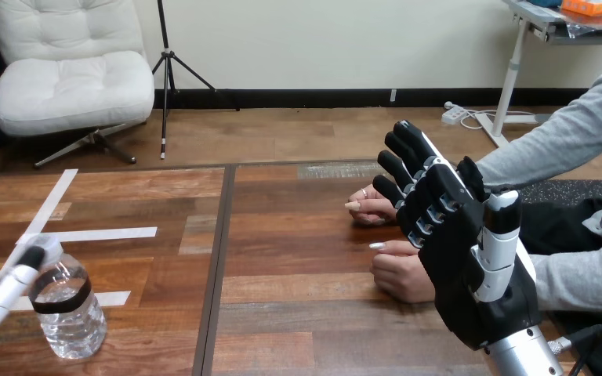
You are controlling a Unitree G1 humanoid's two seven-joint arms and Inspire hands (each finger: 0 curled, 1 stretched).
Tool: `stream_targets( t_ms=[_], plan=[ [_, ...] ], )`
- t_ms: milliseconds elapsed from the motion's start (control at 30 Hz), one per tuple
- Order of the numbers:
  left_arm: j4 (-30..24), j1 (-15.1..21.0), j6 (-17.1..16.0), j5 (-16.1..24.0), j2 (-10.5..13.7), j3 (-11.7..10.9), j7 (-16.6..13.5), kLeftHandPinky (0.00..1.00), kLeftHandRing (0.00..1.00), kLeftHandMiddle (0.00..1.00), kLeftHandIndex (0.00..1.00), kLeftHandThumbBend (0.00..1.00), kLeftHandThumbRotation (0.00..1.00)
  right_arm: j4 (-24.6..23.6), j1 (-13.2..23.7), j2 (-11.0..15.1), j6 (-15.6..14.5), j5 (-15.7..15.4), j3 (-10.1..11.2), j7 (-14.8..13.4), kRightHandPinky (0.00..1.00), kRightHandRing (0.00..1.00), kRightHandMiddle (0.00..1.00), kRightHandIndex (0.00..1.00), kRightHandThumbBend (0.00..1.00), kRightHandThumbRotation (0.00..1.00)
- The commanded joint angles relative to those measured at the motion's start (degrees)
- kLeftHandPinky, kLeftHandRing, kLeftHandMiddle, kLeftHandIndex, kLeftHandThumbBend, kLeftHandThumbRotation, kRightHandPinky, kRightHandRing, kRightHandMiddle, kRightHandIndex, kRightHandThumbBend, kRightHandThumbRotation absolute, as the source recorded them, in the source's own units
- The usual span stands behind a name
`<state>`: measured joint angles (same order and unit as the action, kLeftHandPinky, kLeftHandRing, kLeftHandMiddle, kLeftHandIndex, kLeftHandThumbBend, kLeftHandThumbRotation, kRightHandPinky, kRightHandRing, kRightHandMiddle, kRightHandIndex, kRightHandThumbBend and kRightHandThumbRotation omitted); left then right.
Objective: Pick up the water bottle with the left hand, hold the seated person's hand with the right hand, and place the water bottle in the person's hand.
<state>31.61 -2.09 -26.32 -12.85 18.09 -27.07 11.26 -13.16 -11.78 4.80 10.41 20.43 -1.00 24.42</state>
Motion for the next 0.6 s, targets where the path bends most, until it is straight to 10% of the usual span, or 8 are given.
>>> stream_targets(
  t_ms=[0,567],
  plan=[
    [0.38,3.95,-0.9,0.92,2.38,0.9,-0.1,1.0,1.0,1.0,1.0,1.0,0.02,-1.9,1.43,0.29,0.31,1.13,0.59,0.25,1.0,1.0,0.99,0.96,0.95,1.0],
    [0.34,3.8,-1.8,0.0,2.25,1.02,1.53,1.0,1.0,1.0,1.0,1.0,0.0,-2.14,1.29,0.28,0.15,0.77,0.55,-0.12,1.0,1.0,0.99,0.96,0.95,1.0]
  ],
)
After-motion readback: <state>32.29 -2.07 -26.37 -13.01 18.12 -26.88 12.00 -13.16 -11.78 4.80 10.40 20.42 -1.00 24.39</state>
